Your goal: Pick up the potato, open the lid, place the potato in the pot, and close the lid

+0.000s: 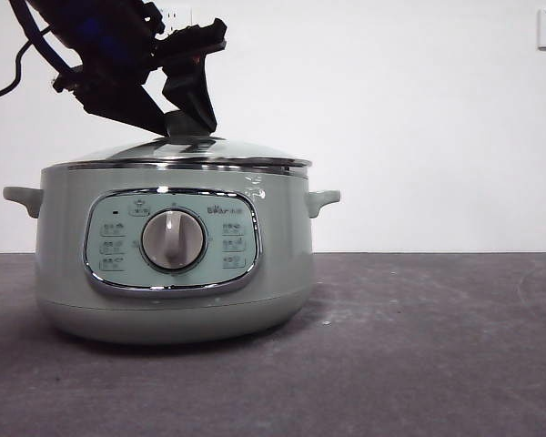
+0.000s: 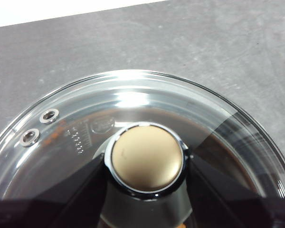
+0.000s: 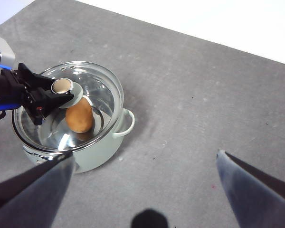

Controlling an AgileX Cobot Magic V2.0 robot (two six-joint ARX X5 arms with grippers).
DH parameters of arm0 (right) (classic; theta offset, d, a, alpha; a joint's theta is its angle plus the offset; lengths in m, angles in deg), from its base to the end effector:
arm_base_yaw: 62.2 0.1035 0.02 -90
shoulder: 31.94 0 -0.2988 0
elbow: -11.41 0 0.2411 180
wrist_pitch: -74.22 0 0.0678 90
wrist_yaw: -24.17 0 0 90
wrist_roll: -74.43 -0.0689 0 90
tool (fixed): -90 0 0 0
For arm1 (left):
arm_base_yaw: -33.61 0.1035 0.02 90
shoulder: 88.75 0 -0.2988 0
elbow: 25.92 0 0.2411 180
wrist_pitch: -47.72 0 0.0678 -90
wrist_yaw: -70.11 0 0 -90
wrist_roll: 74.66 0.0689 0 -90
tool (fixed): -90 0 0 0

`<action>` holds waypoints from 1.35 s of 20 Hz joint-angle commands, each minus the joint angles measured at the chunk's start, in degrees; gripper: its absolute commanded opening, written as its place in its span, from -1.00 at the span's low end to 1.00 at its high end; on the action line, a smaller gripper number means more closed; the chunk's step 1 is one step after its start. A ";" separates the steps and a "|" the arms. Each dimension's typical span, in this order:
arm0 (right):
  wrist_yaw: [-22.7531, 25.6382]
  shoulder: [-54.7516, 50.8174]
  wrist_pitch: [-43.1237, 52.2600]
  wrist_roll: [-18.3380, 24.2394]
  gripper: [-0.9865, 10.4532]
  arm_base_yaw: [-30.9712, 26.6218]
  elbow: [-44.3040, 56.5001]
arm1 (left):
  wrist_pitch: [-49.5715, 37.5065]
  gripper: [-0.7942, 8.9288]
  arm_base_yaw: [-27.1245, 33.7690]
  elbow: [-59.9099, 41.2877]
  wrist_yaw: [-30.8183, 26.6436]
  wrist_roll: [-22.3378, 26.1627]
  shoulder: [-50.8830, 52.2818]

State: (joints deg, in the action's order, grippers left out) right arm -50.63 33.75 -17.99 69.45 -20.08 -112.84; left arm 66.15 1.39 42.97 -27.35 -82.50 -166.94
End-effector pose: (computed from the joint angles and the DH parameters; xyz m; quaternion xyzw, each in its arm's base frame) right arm 0.1119 0.0768 0.5071 -0.0982 0.2634 0.2116 0.9361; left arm 0.2732 -0.1616 0.2937 0.0163 0.2391 -0.1923 0.9516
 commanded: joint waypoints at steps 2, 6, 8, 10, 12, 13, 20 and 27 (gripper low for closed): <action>0.17 -0.09 -0.59 -0.61 0.05 0.02 -0.13 | 2.73 -0.85 0.35 -0.57 -1.66 2.03 -0.68; 0.17 -0.09 -0.59 -0.61 0.05 0.04 -0.13 | 3.28 -0.85 0.31 -0.57 -1.27 2.01 -0.68; 0.17 -0.09 -0.59 -0.61 0.05 0.02 -0.13 | 3.82 -0.85 0.31 -0.55 -0.96 1.97 -0.68; 0.17 -0.09 -0.59 -0.61 0.05 0.02 -0.13 | 4.70 -0.85 0.33 -0.42 1.81 1.81 -0.66; 0.17 -0.09 -0.59 -0.61 0.05 0.02 -0.13 | 4.63 -0.85 0.33 -0.42 3.63 1.81 -0.66; 0.17 -0.09 -0.59 -0.61 0.05 0.04 -0.13 | 4.66 -0.85 0.33 -0.42 3.63 1.81 -0.66; 0.17 -0.09 -0.59 -0.61 0.05 0.02 -0.13 | 4.83 -0.85 0.44 -0.42 4.96 1.84 -0.66; 0.15 -0.09 -0.59 -0.59 0.04 0.04 -0.13 | 10.62 -0.84 0.44 1.84 6.01 1.81 -0.66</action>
State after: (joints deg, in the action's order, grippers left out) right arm -50.63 33.75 -17.99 69.43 -20.08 -112.84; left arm 74.23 2.00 45.83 -22.48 -80.47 -166.68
